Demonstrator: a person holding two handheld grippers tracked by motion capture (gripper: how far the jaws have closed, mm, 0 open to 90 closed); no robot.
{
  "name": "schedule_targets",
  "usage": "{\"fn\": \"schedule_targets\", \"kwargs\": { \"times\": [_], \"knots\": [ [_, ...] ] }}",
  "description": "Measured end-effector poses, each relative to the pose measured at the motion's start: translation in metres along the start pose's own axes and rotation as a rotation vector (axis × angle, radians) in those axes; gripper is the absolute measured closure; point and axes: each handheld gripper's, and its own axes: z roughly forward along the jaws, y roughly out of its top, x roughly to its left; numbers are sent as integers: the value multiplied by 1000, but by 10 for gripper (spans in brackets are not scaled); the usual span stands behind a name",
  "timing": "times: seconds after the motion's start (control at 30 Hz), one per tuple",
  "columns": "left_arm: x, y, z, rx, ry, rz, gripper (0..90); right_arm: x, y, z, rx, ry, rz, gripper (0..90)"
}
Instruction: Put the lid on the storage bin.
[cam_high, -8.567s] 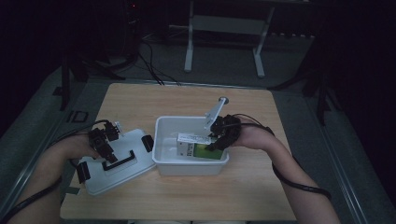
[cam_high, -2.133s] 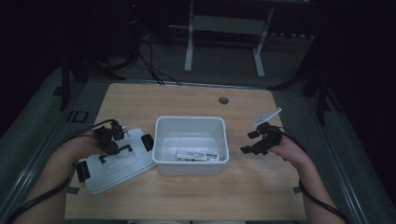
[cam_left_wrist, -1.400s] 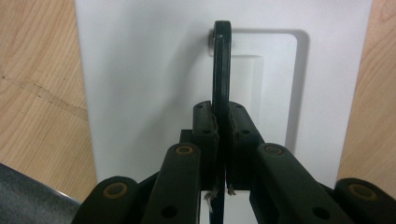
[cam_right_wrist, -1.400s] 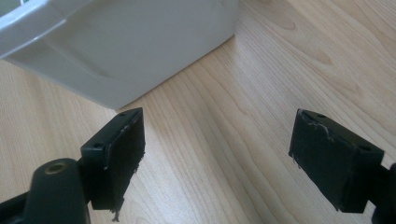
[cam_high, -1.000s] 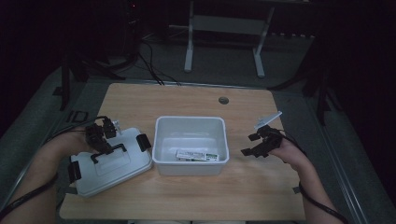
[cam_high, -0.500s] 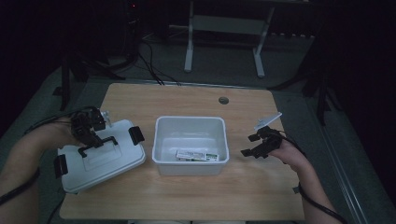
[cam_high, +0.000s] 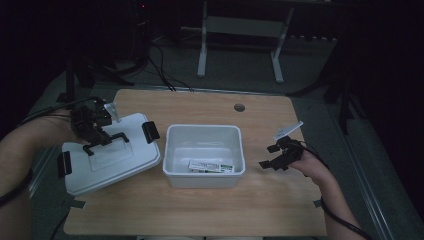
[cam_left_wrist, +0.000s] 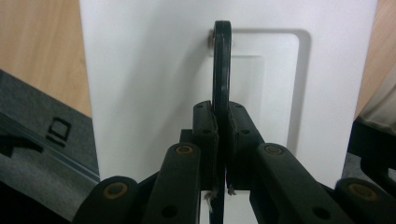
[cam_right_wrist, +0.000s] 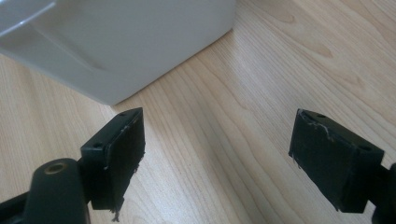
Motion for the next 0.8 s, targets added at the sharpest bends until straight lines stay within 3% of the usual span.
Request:
{"fn": "schedule_targets", "kwargs": {
  "times": [0.23, 0.47, 0.8],
  "knots": [
    [-9, 25, -2, -34, -28, 55, 841, -1, 0, 0, -5, 13, 12, 179],
    [-18, 57, 3, -19, -46, 130, 841, -1, 0, 2, -8, 18, 5, 179],
    [-29, 103, 2, -44, -41, 199, 841, 0, -1, 4, 3, 6, -4, 179]
  ]
}}
